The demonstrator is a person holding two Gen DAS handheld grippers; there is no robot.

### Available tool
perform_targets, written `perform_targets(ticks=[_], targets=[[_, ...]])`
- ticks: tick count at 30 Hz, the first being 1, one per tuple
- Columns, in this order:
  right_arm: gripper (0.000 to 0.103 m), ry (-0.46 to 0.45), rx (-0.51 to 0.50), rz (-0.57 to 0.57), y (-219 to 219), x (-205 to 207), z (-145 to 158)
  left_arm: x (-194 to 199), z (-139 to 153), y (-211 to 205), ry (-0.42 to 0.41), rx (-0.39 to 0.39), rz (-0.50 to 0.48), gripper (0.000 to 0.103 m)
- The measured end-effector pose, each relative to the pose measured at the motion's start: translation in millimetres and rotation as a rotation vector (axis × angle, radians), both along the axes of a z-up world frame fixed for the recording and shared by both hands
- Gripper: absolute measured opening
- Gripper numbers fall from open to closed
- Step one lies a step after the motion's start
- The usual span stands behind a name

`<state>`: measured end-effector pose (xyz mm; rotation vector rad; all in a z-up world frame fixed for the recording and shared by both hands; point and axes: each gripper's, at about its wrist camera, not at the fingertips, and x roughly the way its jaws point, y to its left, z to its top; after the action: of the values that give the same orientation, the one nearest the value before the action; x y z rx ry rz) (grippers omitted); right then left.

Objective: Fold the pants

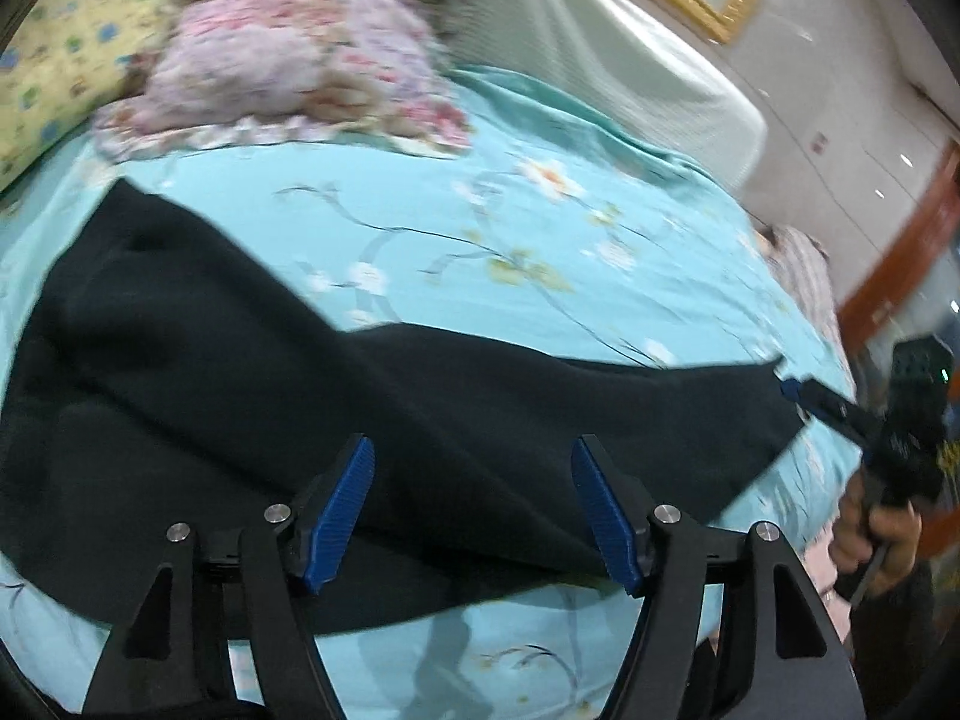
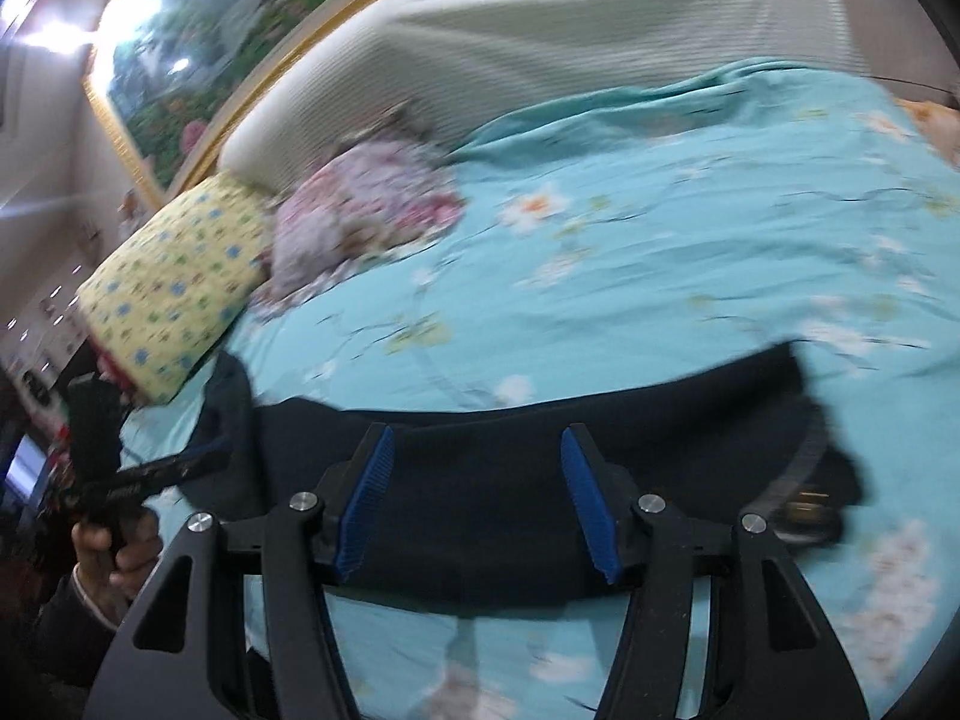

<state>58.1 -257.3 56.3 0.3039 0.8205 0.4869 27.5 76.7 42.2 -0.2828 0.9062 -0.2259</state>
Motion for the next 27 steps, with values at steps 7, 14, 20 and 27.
perform_targets(ticks=[7, 14, 20, 27], targets=[[0.059, 0.016, 0.019, 0.155, 66.3, 10.2, -6.5, 19.0, 1.2, 40.9, 0.069, 0.012, 0.131, 0.069], [0.059, 0.043, 0.049, 0.305, 128.1, 18.7, -11.0, 62.6, 12.1, 65.9, 0.171, 0.043, 0.209, 0.069], [0.059, 0.075, 0.04, 0.46, 191.0, 22.0, -21.9, 105.9, -2.6, 65.9, 0.33, 0.141, 0.208, 0.069], [0.059, 0.108, -0.006, 0.57, 238.6, 20.9, -41.1, 114.4, -28.7, 67.5, 0.404, 0.217, 0.194, 0.019]])
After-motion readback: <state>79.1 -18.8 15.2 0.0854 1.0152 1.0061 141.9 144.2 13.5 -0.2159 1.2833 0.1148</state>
